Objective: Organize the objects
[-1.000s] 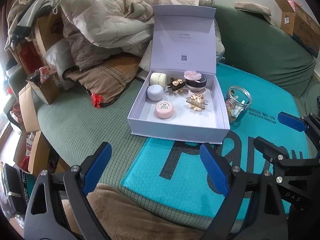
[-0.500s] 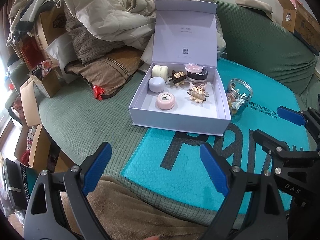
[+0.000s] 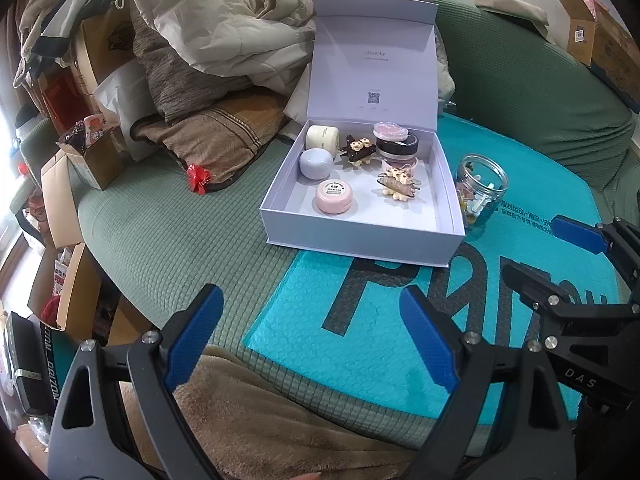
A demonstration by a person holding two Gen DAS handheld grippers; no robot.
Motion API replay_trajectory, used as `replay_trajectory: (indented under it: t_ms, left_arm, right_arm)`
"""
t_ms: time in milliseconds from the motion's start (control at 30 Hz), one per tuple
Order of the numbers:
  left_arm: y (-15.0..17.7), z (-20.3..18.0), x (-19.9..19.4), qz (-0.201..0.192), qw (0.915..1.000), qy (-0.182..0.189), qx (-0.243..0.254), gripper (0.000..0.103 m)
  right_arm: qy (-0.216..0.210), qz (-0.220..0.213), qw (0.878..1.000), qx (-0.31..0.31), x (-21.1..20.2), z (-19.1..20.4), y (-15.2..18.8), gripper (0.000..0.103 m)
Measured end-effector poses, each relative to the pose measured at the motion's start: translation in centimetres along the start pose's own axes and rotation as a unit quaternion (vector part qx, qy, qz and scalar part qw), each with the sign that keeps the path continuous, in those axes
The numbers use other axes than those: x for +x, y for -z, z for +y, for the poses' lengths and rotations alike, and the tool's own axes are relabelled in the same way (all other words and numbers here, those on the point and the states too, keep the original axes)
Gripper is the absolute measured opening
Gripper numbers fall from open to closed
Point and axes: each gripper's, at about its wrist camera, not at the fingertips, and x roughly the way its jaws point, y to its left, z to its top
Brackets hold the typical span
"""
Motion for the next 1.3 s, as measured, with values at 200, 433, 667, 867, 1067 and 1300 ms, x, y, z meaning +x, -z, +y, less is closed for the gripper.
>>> replay_trajectory:
  t_ms: [200, 433, 667, 867, 1067, 1300]
  left_arm:
    - [0.12, 0.01, 0.02, 0.002, 1.0, 0.001, 0.0, 0.09]
    - [0.31, 0.03, -0.13, 0.001, 1.0, -0.002, -0.002, 0.09]
    - [0.26, -0.01, -0.11, 0.002, 1.0, -0.003, -0.003, 0.09]
    - [0.28, 0.03, -0.19, 0.002, 1.0, -0.004, -0.001, 0.09]
    - [0.3, 0.04, -0.18, 0.002, 1.0, -0.003, 0.0, 0.09]
    - [0.3, 0.04, -0.16, 0.004, 1.0, -0.002, 0.0, 0.09]
  right_arm:
    - [0.0, 0.001, 1.0, -0.001, 0.06, 0.08, 0.04, 0.072]
    - [-0.001, 0.002, 1.0, -0.001, 0.09, 0.1, 0.09, 0.072]
    - [0.0, 0.004, 1.0, 0.0, 0.34, 0.04, 0.26, 0.072]
    - [0.0, 0.005, 1.0, -0.001, 0.49, 0.06, 0.33, 0.072]
    - [0.001, 0.007, 1.0, -0.001, 0.58, 0.06, 0.38, 0.072]
    - [0.001, 0.009, 1.0, -0.001, 0.63, 0.05, 0.4, 0.072]
